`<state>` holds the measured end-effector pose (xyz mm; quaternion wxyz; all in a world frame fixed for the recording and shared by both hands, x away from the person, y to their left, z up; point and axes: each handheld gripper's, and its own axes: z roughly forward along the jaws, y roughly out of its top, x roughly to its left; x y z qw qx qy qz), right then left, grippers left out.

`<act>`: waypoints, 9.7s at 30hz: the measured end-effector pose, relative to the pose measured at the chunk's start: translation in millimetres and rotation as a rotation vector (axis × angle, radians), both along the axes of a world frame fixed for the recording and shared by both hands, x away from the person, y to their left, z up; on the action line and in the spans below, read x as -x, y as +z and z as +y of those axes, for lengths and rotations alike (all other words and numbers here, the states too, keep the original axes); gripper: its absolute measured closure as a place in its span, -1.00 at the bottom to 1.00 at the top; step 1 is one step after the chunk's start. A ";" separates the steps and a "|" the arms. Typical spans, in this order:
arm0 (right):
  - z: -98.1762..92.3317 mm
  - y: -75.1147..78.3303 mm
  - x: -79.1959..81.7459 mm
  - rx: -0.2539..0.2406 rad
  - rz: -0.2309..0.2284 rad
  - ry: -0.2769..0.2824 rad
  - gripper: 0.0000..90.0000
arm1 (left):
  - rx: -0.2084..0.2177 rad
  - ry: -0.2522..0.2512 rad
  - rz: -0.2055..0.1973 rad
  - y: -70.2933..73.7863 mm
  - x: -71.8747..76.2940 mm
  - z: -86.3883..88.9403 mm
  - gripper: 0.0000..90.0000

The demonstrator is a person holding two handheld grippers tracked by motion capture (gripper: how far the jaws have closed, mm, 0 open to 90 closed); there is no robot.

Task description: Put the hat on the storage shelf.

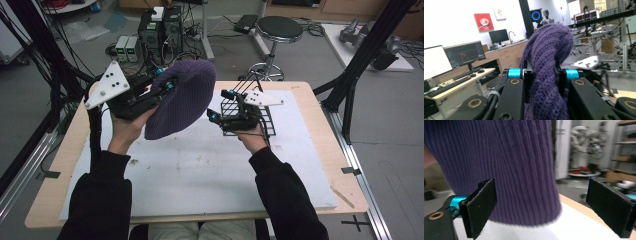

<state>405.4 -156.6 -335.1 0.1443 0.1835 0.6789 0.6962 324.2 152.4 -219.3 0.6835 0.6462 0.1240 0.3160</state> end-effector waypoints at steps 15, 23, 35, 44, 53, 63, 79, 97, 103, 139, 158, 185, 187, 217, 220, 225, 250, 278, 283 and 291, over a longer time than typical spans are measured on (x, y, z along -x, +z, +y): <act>2.1 34.8 -7.6 0.123 -0.090 0.019 0.74 | 0.034 -0.004 0.013 -3.7 -12.5 3.7 0.71; -17.5 42.9 -7.8 0.141 -0.075 -0.076 0.77 | 0.020 0.025 -0.025 -10.4 -28.9 -7.9 0.71; -39.8 69.0 -7.5 0.212 -0.045 -0.180 0.78 | 0.069 0.044 -0.044 -10.1 -59.3 -26.9 0.72; -55.6 71.2 -5.7 0.247 0.038 -0.233 0.77 | 0.067 0.043 0.011 -17.6 -83.0 -41.5 0.72; -65.3 59.0 -11.5 0.250 0.071 -0.269 0.75 | 0.031 0.047 0.023 -21.6 -94.8 -61.8 0.71; -85.2 49.3 -14.9 0.242 0.103 -0.332 0.74 | 0.016 0.044 0.028 -27.7 -106.1 -85.3 0.71; -123.5 29.4 -12.8 0.223 0.130 -0.449 0.74 | -0.021 0.015 0.029 -42.6 -124.2 -132.6 0.70; -162.6 2.1 -2.4 0.224 0.189 -0.529 0.74 | -0.069 -0.064 0.044 -73.0 -138.0 -171.2 0.67; -165.4 -14.5 -3.3 0.224 0.237 -0.531 0.74 | -0.079 -0.077 0.074 -83.3 -139.7 -175.8 0.67; -168.3 -44.8 -5.5 0.286 0.399 -0.527 0.71 | -0.080 -0.120 0.202 -113.8 -134.7 -180.5 0.60; -169.5 -47.4 -5.9 0.310 0.453 -0.540 0.59 | -0.058 -0.126 0.232 -121.3 -134.4 -180.2 0.43; -183.3 -33.8 17.1 0.119 0.335 -0.744 -0.74 | 0.056 -0.064 0.276 -102.6 -122.0 -152.4 -0.44; -182.5 -32.4 18.6 0.115 0.319 -0.746 -0.74 | 0.058 -0.054 0.275 -100.9 -119.9 -147.1 -0.46; -155.1 -5.8 30.4 0.061 0.205 -0.785 -0.74 | 0.117 0.244 0.168 -79.3 -54.9 3.2 -0.51; -156.0 -4.8 32.8 0.049 0.208 -0.788 -0.74 | 0.133 0.285 0.153 -81.0 -44.1 17.8 -0.52; -156.6 -3.1 38.3 0.043 0.185 -0.802 -0.74 | 0.130 0.368 0.120 -86.1 -26.2 41.0 -0.52; -168.2 -17.3 66.9 0.059 0.117 -0.889 -0.76 | 0.285 0.671 0.192 -139.0 30.7 125.5 -0.52; -181.4 -75.0 90.3 0.072 0.138 -0.928 -0.76 | 0.205 0.745 0.228 -197.3 50.9 124.5 -0.51; -180.1 -80.1 96.8 0.069 0.088 -0.952 -0.76 | 0.198 0.764 0.223 -204.8 54.1 123.5 -0.51; -167.9 -96.8 98.8 0.131 0.091 -0.940 -0.76 | 0.189 0.778 0.232 -214.1 55.7 122.4 -0.51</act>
